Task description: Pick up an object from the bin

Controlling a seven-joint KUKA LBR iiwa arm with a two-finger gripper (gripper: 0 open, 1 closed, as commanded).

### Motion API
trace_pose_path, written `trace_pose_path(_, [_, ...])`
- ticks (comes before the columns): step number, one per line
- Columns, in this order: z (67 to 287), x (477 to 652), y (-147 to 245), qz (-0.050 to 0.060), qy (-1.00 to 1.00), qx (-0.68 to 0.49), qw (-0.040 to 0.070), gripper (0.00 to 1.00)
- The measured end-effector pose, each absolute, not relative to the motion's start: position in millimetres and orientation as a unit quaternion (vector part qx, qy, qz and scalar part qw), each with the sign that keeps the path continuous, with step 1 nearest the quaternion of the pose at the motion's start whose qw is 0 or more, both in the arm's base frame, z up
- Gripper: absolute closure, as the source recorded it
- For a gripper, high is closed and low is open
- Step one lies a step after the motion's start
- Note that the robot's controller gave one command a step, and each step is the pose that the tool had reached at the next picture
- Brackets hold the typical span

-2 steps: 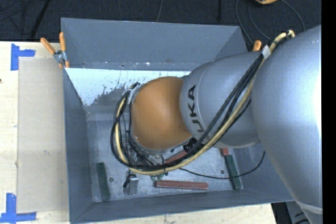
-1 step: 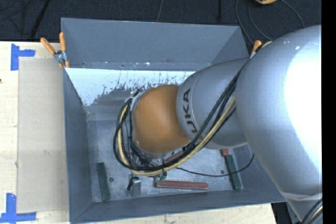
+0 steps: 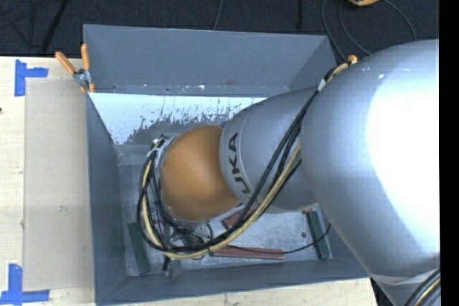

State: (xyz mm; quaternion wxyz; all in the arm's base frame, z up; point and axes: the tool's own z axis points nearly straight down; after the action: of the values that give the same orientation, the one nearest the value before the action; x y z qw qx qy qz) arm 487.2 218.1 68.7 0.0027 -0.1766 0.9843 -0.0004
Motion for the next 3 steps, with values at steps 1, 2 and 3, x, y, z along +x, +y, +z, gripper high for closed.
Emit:
trace_pose_path(1, [69.7, 505.3, 245.4, 0.0, 0.983, -0.183, 0.0, 1.0])
trace_pose_path(2, [69.6, 505.2, 245.4, 0.0, 0.983, -0.183, 0.0, 1.0])
trace_pose_path(3, [126.8, 511.9, 232.6, 0.0, 0.988, -0.155, -0.003, 1.0])
